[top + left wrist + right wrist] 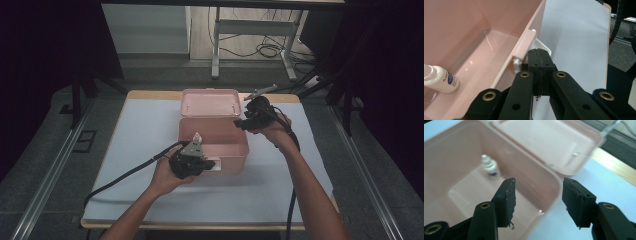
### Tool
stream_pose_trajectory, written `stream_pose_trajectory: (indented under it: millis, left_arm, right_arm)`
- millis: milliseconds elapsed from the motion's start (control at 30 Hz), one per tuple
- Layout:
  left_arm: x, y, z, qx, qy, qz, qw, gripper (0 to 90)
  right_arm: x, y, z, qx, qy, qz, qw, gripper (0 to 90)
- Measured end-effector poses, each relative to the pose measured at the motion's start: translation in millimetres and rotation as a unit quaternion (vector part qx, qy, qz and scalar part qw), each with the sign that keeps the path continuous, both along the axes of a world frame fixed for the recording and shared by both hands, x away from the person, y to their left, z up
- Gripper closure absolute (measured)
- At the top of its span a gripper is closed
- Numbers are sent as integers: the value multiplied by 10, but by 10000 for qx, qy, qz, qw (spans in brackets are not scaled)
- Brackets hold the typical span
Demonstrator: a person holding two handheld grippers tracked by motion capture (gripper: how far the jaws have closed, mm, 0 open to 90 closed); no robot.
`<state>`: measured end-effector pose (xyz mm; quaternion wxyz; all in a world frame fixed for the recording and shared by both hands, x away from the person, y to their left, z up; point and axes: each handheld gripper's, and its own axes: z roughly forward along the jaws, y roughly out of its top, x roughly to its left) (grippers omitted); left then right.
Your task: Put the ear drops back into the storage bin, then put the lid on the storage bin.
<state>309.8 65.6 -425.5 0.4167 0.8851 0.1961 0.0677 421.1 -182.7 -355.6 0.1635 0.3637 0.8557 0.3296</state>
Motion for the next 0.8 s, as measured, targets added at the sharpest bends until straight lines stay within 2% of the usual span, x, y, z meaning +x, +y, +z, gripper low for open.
stream_pose_trajectory:
  millis: [400,433,700,800]
  left_arm:
    - [6,2,5,14,25,-7,10000,900]
    - [11,9,10,70,10,-42,10000,900]
    - [3,2,2,12,15,-5,10000,900]
    - [14,10,9,69,8,-46,10000,900]
  right_arm:
    - [99,-269,-50,115,152,-302,9994,469]
    - [110,-285,-50,140,158,-323,9993,474]
    - [196,-334,-57,269,251,-441,9984,456]
    - [230,-345,-57,350,297,-492,9977,486]
